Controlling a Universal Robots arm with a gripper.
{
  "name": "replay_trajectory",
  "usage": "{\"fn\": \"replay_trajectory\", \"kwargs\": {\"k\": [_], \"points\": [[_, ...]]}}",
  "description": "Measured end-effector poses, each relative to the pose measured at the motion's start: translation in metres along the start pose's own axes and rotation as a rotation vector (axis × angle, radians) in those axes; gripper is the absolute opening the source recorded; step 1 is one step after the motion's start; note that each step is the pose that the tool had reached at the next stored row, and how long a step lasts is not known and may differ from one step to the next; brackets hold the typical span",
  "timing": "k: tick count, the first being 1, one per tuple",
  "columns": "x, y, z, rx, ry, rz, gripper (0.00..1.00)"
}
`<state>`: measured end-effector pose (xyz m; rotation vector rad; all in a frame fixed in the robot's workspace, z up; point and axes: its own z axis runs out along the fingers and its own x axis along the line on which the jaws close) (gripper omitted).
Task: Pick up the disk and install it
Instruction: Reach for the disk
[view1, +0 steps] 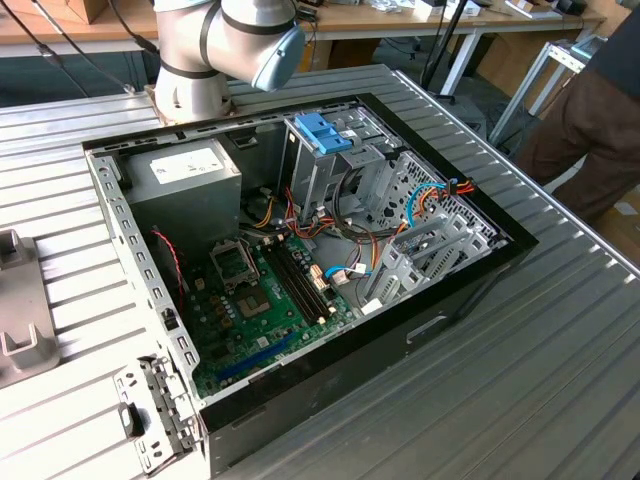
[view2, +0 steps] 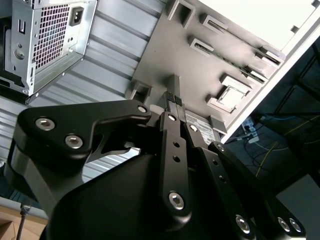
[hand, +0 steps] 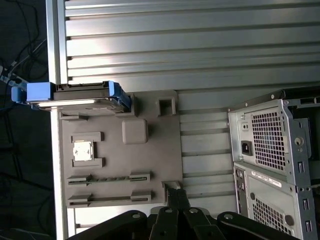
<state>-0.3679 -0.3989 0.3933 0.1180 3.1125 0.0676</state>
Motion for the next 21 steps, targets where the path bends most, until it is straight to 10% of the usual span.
{"fn": "replay_trajectory", "kwargs": {"k": [21], "points": [[0.0079, -0.0006, -0.0002, 0.0, 0.0, 0.0, 0.1]]}}
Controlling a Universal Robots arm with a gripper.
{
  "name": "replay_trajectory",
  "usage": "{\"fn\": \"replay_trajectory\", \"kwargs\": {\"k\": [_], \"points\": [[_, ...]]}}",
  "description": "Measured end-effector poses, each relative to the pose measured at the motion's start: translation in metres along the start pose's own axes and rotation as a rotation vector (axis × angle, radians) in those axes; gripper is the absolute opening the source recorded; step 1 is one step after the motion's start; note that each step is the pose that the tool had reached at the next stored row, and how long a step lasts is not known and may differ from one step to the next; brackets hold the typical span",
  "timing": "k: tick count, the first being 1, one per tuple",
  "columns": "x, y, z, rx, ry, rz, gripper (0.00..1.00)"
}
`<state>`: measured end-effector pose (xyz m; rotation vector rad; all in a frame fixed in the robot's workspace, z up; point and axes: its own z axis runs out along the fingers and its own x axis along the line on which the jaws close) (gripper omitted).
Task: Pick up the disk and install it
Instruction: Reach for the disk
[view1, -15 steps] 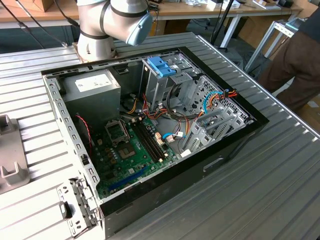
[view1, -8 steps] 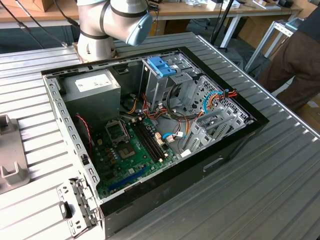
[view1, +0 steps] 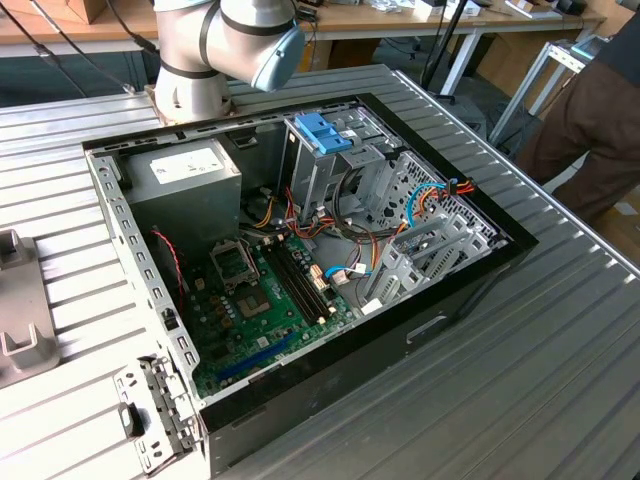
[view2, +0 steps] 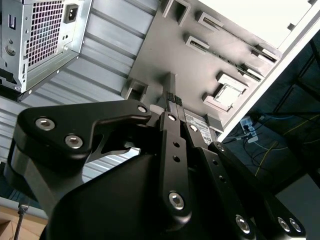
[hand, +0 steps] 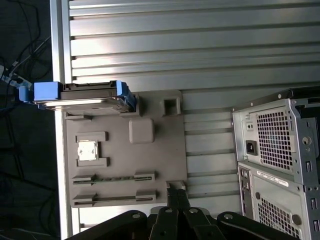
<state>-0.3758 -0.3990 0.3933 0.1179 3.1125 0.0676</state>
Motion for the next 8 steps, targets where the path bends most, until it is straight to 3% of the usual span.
{"fn": "replay_trajectory", "kwargs": {"k": [8], "points": [[0.0032, -0.0002, -0.0001, 0.0, 0.0, 0.0, 0.1]]}}
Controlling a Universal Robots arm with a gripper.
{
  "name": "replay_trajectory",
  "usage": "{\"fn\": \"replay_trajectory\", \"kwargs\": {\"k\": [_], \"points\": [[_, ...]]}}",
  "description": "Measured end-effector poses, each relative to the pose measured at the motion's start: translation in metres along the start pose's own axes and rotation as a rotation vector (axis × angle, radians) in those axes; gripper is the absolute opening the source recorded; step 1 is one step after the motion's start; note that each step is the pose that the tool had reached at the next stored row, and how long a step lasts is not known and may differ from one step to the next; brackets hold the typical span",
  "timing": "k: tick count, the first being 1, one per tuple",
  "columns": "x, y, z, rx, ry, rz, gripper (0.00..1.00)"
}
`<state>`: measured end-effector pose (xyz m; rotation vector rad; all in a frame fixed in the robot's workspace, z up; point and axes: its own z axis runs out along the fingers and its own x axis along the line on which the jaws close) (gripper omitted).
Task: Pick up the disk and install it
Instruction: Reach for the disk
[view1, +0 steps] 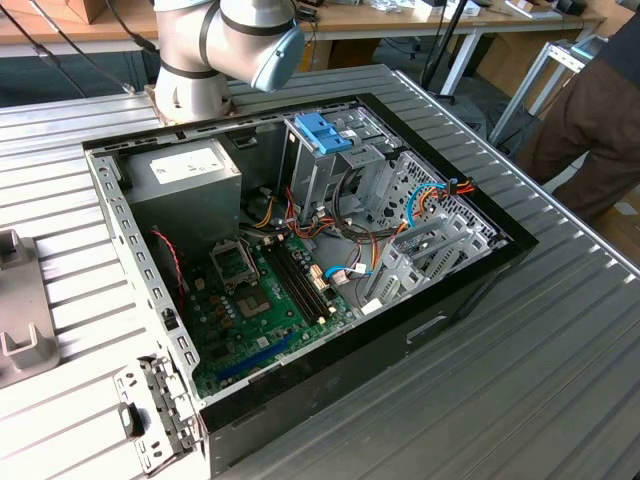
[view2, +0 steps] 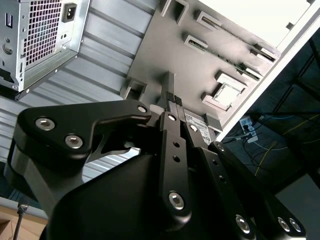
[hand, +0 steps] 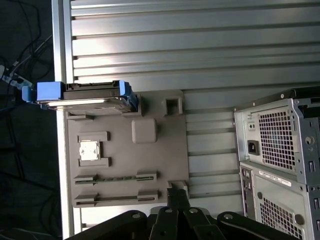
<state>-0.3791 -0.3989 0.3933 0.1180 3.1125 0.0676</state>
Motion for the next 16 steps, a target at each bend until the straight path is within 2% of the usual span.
{"fn": "replay_trajectory", "kwargs": {"k": [4, 16], "points": [[0.0082, -0.0006, -0.0002, 0.0, -0.0001, 0.0, 0.1], [0.013, -0.001, -0.0003, 0.0, 0.0, 0.0, 0.1]]}}
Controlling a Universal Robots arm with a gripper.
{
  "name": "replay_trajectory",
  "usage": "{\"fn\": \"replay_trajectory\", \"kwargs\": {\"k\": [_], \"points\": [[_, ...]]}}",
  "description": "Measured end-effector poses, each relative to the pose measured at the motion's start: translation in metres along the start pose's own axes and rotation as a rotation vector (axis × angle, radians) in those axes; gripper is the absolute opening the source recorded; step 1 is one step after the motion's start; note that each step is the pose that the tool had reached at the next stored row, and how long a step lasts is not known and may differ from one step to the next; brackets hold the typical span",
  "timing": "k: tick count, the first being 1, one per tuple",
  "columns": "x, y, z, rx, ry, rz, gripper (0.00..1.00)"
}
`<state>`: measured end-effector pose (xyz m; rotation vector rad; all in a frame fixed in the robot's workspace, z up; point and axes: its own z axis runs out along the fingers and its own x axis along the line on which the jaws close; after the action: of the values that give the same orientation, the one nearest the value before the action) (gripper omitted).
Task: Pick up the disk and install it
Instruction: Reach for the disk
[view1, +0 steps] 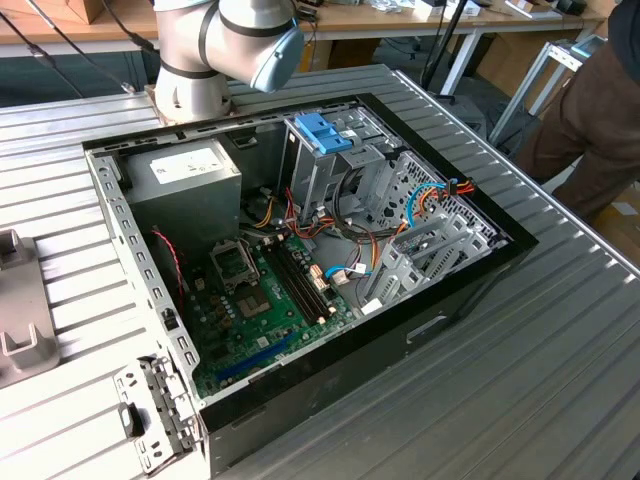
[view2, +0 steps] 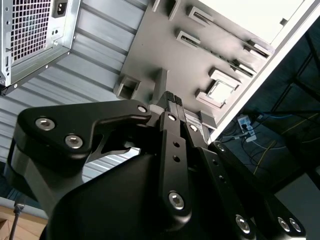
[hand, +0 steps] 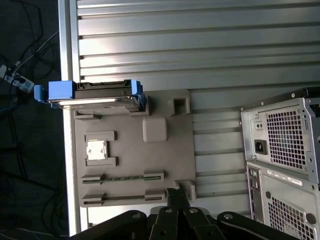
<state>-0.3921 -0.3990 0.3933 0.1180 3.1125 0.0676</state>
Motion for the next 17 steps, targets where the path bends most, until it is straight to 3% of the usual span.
{"fn": "replay_trajectory", "kwargs": {"k": [17], "points": [[0.0075, -0.0006, -0.0003, 0.0, 0.0001, 0.0, 0.1]]}}
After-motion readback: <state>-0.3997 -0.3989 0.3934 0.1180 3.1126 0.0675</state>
